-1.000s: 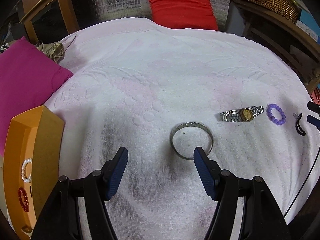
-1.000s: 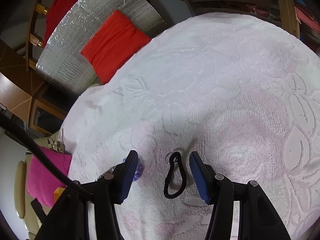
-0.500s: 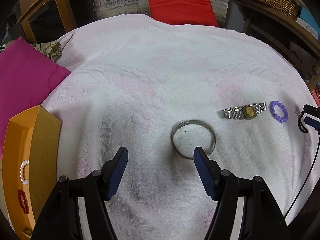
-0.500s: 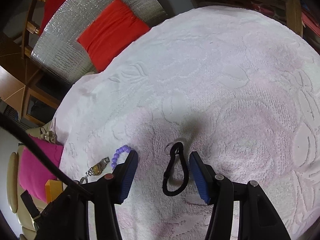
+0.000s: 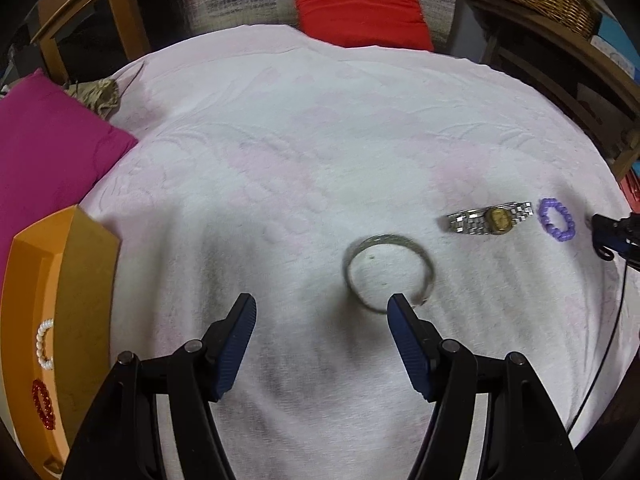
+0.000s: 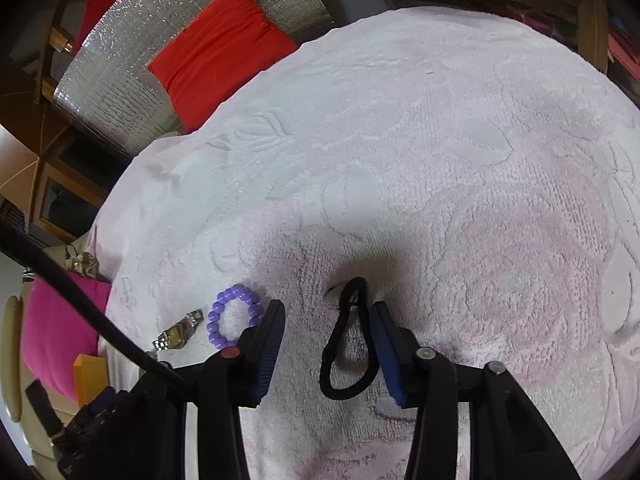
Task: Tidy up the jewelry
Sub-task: 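Close the left tool on the silver bangle while the right tool grasps the black keychain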
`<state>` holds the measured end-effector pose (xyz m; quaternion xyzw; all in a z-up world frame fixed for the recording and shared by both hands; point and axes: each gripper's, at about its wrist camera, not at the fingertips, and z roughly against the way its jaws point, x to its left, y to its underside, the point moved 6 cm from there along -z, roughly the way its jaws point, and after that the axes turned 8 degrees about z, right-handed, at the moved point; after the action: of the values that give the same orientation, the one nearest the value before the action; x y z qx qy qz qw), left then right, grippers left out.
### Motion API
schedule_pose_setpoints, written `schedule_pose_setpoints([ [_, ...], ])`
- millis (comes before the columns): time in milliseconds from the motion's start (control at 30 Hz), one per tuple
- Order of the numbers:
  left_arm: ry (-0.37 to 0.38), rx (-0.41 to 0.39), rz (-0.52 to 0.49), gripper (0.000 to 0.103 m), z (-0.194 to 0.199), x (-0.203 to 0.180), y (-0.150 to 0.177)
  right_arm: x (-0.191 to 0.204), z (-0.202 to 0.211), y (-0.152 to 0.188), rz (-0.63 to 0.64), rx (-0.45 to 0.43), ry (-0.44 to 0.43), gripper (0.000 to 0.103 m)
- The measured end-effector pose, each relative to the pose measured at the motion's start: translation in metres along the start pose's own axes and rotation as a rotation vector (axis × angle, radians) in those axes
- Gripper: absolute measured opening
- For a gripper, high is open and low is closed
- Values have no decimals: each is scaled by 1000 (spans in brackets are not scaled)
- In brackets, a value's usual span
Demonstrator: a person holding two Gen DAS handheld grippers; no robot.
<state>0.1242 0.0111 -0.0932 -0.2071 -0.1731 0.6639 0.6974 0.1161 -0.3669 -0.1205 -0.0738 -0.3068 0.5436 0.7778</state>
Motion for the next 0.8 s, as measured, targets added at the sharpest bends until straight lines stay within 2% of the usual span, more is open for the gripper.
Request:
schedule_pose_setpoints([
  [67, 16, -7, -14, 69, 0, -10, -1, -1, -2, 1, 11, -3, 19, 28],
  [267, 1, -6, -60, 69, -6, -24, 0, -1, -1, 1, 47, -23, 51, 14],
  [367, 5, 11, -46, 69, -12, -21, 1, -1, -1, 0, 50, -26, 45, 12],
  [467, 47, 7, -17, 69, -12, -20, -2, 3, 2, 0, 54, -35, 31, 11],
  [567, 92, 11, 6, 75, -14, -23, -3, 12, 11, -2, 64, -65, 5, 9],
  [700, 79, 18, 0, 78, -20, -22, -1, 28, 17, -3, 105, -87, -13, 9],
  [800, 83, 13, 6, 79, -21, -21, -1, 25, 20, -7, 87, -94, -16, 9],
])
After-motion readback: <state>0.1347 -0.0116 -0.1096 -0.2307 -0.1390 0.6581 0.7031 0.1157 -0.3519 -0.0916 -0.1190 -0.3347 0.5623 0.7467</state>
